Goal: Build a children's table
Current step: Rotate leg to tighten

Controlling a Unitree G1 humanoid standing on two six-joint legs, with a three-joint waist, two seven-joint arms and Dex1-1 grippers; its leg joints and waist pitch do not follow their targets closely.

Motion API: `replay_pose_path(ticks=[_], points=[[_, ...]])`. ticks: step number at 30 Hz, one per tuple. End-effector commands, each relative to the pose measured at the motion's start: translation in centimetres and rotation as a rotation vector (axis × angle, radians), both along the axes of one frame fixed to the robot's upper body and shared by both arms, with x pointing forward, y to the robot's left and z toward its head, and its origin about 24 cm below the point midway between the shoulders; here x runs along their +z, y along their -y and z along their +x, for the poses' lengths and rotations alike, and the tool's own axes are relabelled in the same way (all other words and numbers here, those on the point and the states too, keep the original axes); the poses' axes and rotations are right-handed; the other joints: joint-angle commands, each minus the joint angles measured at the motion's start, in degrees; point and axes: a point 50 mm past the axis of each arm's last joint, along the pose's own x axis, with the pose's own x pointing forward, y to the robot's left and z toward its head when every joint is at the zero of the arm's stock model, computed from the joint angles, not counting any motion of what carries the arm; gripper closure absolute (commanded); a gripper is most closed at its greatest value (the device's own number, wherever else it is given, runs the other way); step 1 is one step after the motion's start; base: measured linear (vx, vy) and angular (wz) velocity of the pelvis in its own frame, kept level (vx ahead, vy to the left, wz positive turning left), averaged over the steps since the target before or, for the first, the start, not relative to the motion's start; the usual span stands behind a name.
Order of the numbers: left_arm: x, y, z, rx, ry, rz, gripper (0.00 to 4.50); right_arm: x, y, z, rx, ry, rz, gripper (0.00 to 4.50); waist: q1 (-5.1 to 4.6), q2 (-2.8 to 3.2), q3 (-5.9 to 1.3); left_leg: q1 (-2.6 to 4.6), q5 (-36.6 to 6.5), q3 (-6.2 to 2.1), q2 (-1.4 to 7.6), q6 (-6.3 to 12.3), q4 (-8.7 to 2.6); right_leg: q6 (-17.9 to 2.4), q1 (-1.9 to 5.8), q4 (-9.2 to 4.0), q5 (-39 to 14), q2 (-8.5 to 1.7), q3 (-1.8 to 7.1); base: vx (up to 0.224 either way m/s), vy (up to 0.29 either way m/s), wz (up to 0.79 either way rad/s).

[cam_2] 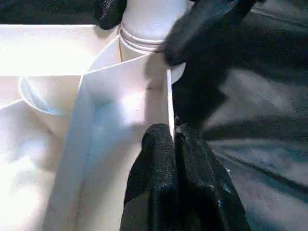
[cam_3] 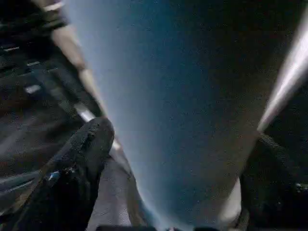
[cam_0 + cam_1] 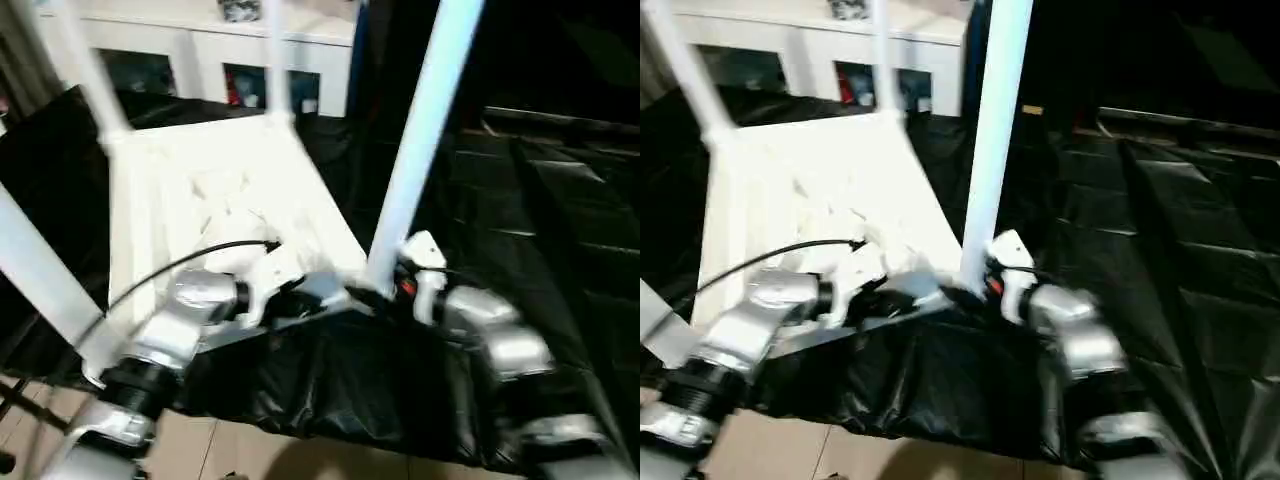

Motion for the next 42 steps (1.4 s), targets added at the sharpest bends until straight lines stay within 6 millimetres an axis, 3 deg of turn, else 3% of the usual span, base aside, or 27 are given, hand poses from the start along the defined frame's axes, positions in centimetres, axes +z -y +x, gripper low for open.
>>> replay_pose_path(ticks=[1, 7, 21, 22, 23, 26, 31, 32, 36, 37, 42], points=[[0.4, 1.0, 0.1, -0.070, 0.001, -0.003, 4.50, -0.2, -1.5, -1.2, 0.162, -0.067, 0.044, 0.58, 0.01, 0.17, -2.66, -0.26, -9.9, -0.01, 1.90, 3.55, -3.12, -11.7, 2.53, -4.10, -7.2, -4.39, 2.99, 0.000, 0.000, 0.00], [0.9, 0.1, 0.1, -0.123, -0.031, -0.019, 4.50, 0.0, -1.3, -2.2, 0.299, -0.130, 0.033, 0.58, 0.78, -0.01, -2.74, -0.19, -9.1, -0.02, 1.90, 3.02, -3.07, -11.4, 2.53, -4.00, -8.0, -4.54, 2.95, 0.000, 0.000, 0.00], [1.1, -1.2, 0.4, -0.167, -0.064, 0.013, 4.50, 0.0, -1.3, -3.3, 0.391, -0.174, 0.015, 1.63, 1.16, -0.04, -2.79, -0.25, -8.8, -0.07, 1.84, 2.34, -3.04, -11.3, 2.64, -3.92, -7.6, -4.62, 2.89, 0.000, 0.000, 0.00], [1.1, -1.2, 0.4, -0.161, -0.060, 0.012, 4.50, -0.1, -1.4, -3.3, 0.386, -0.169, 0.017, 1.66, 1.22, 0.31, -2.84, -0.18, -8.9, -0.09, 1.85, 2.18, -3.01, -11.3, 2.58, -3.94, -7.9, -4.69, 2.92, 0.000, 0.000, 0.00], [1.1, -1.1, 0.5, -0.155, -0.056, 0.010, 4.50, -0.1, -1.5, -3.4, 0.380, -0.167, 0.020, 1.67, 1.15, 0.19, -2.85, -0.20, -9.0, -0.05, 1.84, 2.16, -2.99, -11.3, 2.59, -4.00, -7.8, -4.64, 2.93, 0.000, 0.000, 0.00], [0.9, -0.6, 0.7, -0.120, -0.033, -0.004, 4.50, -0.4, -2.0, -3.3, 0.331, -0.145, 0.038, 1.77, 1.21, 0.07, -2.85, -0.24, -8.9, -0.07, 1.80, 1.94, -2.98, -11.4, 2.64, -3.95, -7.3, -4.66, 2.91, 0.000, 0.000, 0.00], [0.7, 0.1, 0.9, -0.074, -0.007, -0.018, 4.50, -0.8, -2.6, -2.9, 0.218, -0.101, 0.060, 1.85, 0.97, 0.04, -2.34, 0.12, -13.7, -0.32, 1.83, 0.86, -3.43, -9.1, 2.26, -4.97, -17.4, -4.87, 2.99, 0.000, 0.000, 0.00], [0.6, 0.4, 1.0, -0.053, 0.002, -0.021, 4.50, -0.9, -2.9, -2.6, 0.164, -0.083, 0.069, 1.88, 0.83, -0.20, -2.31, 0.16, -14.1, -0.33, 1.86, 0.67, -3.48, -8.6, 2.09, -5.16, -18.8, -4.92, 3.06, 0.000, 0.000, 0.00], [0.4, 1.4, 1.2, 0.011, 0.030, -0.037, 4.50, -1.4, -3.6, -1.5, -0.018, -0.040, 0.077, 1.96, 0.13, -0.07, -2.25, 0.16, -15.3, -0.65, 1.78, -0.28, -3.70, -7.6, 1.97, -5.42, -22.0, -5.08, 3.00, 0.000, 0.000, 0.00], [0.4, 1.9, 1.2, 0.033, 0.039, -0.050, 4.50, -1.7, -3.8, -1.2, -0.092, -0.039, 0.079, 1.96, -0.03, -0.42, -2.28, 0.07, -15.0, -0.58, 1.80, -0.28, -3.67, -7.6, 1.96, -5.46, -21.7, -5.09, 3.08, 0.000, 0.000, 0.00], [0.4, 3.4, 1.5, 0.125, 0.083, -0.087, 4.50, -2.3, -5.3, -0.4, -0.278, -0.050, 0.088, 2.01, -0.98, -0.32, -2.41, -0.41, -13.4, -0.68, 1.64, 0.02, -3.66, -7.5, 2.18, -5.16, -19.3, -4.96, 3.08, 0.000, 0.000, 0.00]])
